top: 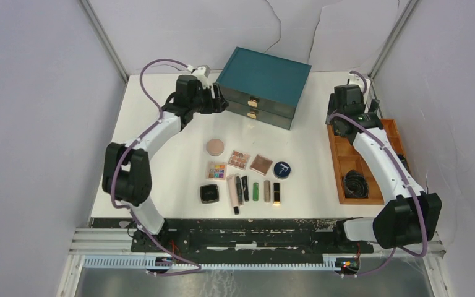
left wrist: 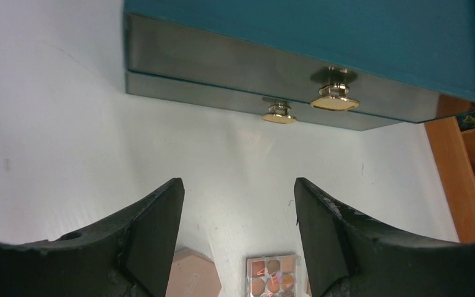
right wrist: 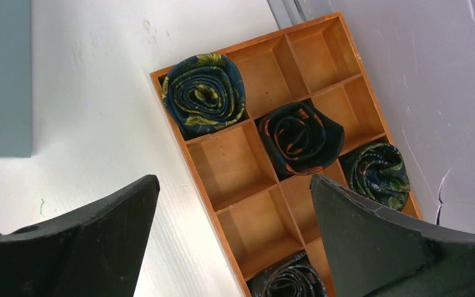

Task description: Organize the makeup

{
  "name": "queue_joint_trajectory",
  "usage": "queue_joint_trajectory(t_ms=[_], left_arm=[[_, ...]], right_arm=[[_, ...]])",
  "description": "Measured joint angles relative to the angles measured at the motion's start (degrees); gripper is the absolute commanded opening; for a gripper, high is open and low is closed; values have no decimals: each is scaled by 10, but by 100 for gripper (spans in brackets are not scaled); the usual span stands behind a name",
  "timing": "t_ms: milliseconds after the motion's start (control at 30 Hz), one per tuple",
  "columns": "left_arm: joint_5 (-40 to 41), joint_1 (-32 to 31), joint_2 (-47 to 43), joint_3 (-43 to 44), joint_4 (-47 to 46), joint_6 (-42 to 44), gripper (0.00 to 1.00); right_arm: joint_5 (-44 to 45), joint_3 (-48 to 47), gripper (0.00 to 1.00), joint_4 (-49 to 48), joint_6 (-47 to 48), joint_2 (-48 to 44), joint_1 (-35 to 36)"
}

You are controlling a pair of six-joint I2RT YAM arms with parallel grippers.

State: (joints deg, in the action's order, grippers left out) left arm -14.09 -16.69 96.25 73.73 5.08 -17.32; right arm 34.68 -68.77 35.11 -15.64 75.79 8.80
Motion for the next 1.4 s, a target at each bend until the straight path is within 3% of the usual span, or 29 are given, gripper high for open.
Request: queue_joint_trajectory(t_ms=[233, 633, 967, 1400], left_arm=[[-3, -51, 48, 16, -3, -11, 68], [-56, -51, 107, -5, -144, -159, 66], [-92, -52, 142, -54, -274, -299, 66], [-102, -56, 163, -116, -510, -462, 68]], right_arm=[[-2, -3, 100, 18, -11, 23, 0], [-12, -3, 100, 23, -17, 24, 0], [-12, 3, 100, 22, -14, 24, 0], [-12, 15, 100, 23, -5, 27, 0]])
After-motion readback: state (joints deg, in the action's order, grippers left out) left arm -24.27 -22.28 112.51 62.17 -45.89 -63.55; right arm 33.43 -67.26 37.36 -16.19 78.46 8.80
